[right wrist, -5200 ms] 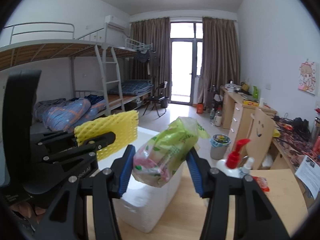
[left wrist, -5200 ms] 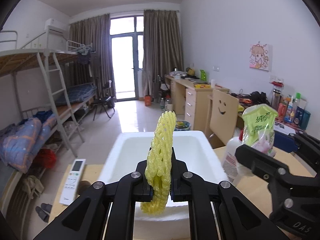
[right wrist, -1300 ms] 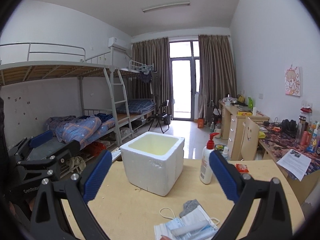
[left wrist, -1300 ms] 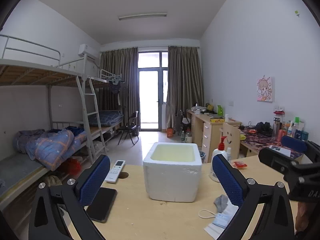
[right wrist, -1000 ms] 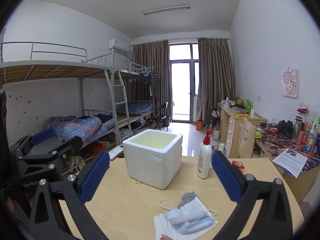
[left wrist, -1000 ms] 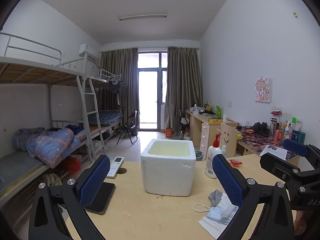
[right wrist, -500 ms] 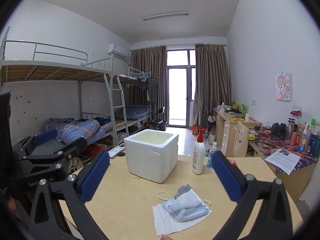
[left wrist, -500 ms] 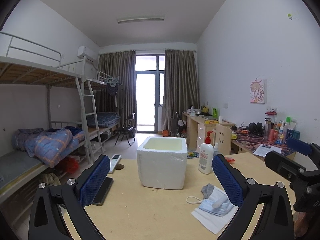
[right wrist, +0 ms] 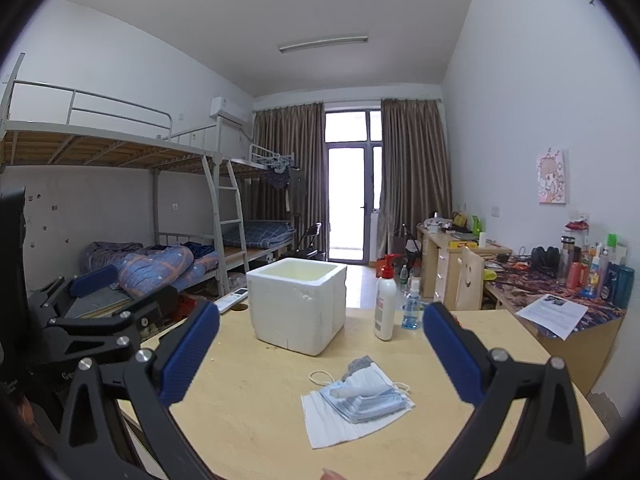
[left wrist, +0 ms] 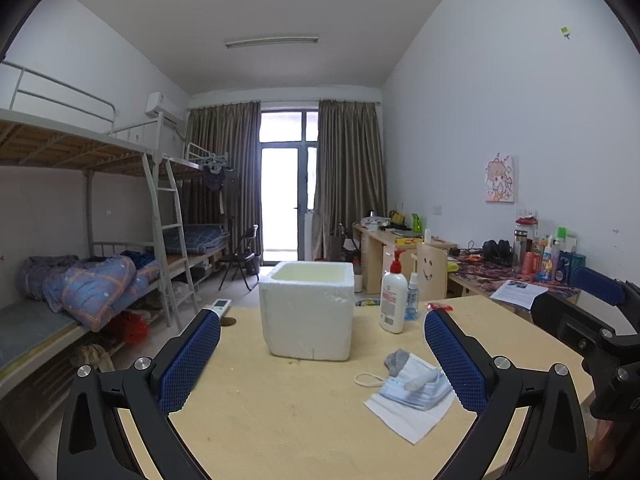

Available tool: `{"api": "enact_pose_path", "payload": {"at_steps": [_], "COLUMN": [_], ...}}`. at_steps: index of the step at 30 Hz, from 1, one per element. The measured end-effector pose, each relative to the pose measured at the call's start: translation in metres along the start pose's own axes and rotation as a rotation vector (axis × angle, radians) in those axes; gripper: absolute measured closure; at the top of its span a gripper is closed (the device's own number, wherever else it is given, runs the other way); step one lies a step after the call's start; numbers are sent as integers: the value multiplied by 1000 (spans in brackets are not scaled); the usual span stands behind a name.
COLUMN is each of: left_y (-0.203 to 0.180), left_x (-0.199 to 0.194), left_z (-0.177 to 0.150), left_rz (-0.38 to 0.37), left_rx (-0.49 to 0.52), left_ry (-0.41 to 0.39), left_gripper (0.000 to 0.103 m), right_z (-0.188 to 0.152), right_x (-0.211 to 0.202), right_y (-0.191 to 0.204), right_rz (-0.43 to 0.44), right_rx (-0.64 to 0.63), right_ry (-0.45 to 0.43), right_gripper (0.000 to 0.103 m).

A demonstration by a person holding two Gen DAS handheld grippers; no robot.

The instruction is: Organize soft objects

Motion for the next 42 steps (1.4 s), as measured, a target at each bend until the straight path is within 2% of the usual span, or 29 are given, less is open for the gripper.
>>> {"api": "enact_pose_path", "payload": {"at_steps": [7, 12, 16, 31, 42], "left_y": [-2, -5, -7, -19, -26], "left_x": [-6, -10, -11, 13, 26], "left_z": [-22, -33, -39, -76, -83], "left_rz": [6, -26, -9, -25, -46], "left_rx": [-5, -12, -3, -4, -1], "left_ry": [-14, -5, -16, 78, 106], "left_gripper": [1, 1, 1, 1, 1], "right_z": [-21, -30, -37, -62, -77], "right_x": [-1, -2, -2, -3, 8], "right_y": [-4, -9, -13, -34, -57], "right_rz": [-6, -30, -40, -83, -111], "right_rx": [15, 36, 49, 88, 133], "right_ry": [23, 24, 29, 59, 105], "right_gripper": [0, 0, 0, 0, 0]}}
Point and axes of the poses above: each gripper's, at about its wrist camera, not at the fingertips, and x roughly the way its jaws point, y to its left, z to its top, the point moved 6 cm from there along x, roughly the way its jaws point, and after that the axes turned 7 degrees about z, right-handed, at the moved point
